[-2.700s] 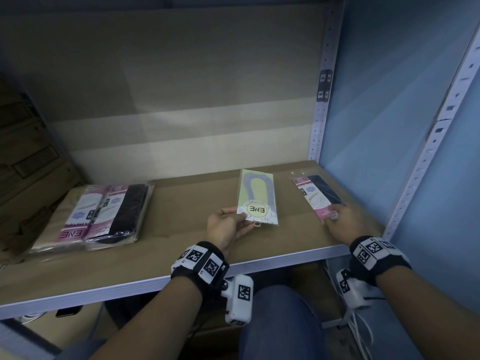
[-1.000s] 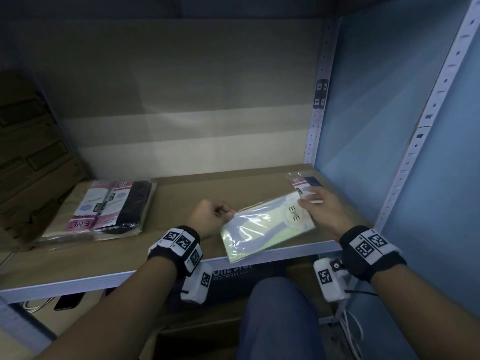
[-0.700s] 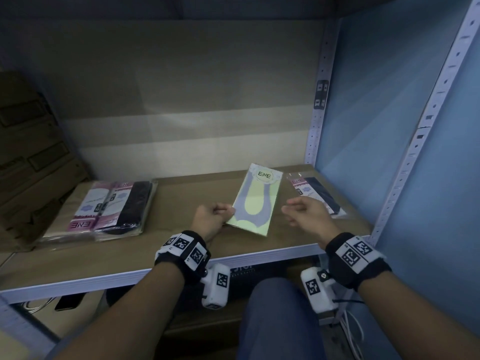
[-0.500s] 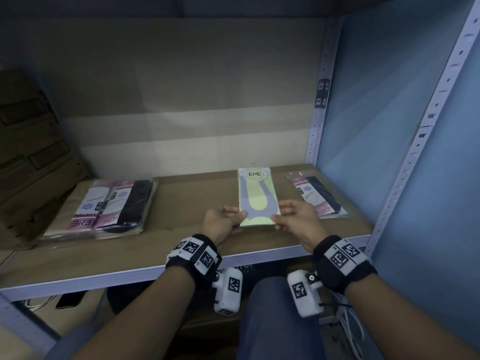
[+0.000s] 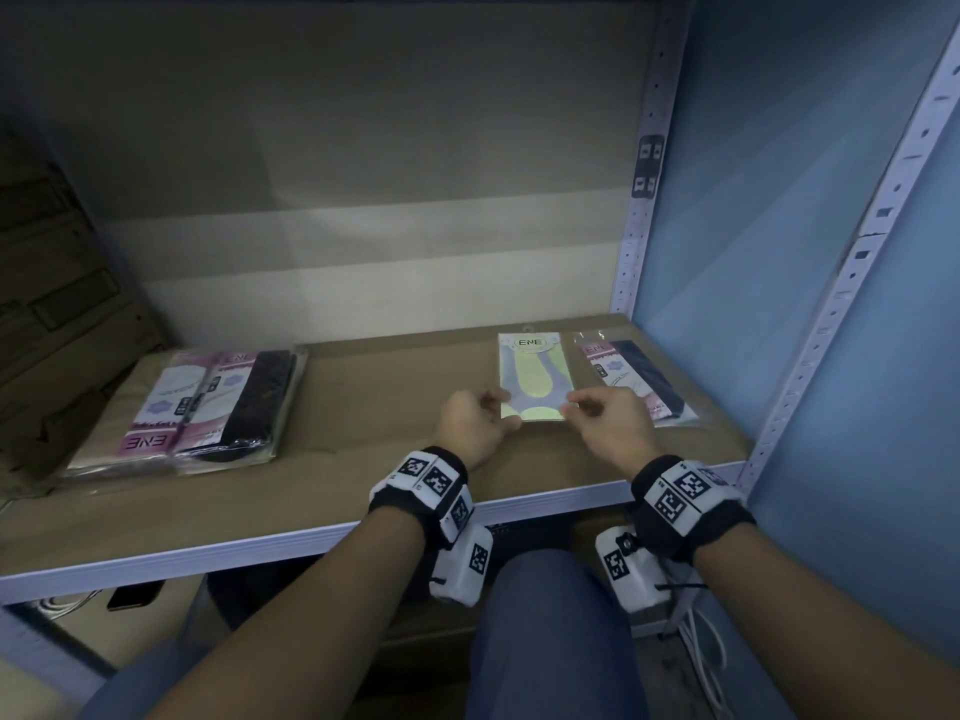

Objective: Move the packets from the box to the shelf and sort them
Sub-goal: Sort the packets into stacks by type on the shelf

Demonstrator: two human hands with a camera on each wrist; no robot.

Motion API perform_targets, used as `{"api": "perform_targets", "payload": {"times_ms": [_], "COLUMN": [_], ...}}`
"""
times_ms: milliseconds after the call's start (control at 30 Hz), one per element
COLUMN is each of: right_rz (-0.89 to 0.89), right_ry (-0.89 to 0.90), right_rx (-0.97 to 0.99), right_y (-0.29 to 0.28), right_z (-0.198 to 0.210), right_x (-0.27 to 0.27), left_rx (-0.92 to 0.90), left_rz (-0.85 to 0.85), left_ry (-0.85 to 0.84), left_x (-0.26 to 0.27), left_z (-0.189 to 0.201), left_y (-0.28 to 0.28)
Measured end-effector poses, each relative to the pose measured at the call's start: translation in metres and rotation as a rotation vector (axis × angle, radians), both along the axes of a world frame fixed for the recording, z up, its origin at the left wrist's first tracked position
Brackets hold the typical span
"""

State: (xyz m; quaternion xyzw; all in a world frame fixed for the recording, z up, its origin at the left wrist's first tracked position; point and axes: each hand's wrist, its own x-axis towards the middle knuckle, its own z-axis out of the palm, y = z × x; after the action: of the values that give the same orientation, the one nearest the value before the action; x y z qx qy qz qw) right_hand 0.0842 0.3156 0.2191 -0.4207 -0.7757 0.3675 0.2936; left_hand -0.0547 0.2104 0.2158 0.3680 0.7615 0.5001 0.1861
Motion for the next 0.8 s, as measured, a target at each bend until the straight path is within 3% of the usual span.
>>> {"api": "perform_targets", "payload": {"times_ms": [133,400,600,800], "right_rz": [0.068,0.101,0.125,0.116], "right_ry": [-0.190,-0.446,-0.499,-0.533], "right_rx": [0.044,0.225,0.297,0.254], "right_y": [0.013,0.029,0.027,0.020], "right_z": [-0.007,-0.029,-0.032,-0.017], "right_x": [0.002,-0.002,-0.004,-0.007], "left_rx": [-0.160,-0.367,-0.354,-0.295], "left_rz": [-0.044,-0.080,-0.176,-0.155], "left_ry": [0.269,0.479,0.472,0.433], "left_x": [0.005,0.014,0.011,0.002], "left_z": [-0.013,-0.032,-0.031,-0.023], "left_y": [0.017,0.038,0.040,0.026]}}
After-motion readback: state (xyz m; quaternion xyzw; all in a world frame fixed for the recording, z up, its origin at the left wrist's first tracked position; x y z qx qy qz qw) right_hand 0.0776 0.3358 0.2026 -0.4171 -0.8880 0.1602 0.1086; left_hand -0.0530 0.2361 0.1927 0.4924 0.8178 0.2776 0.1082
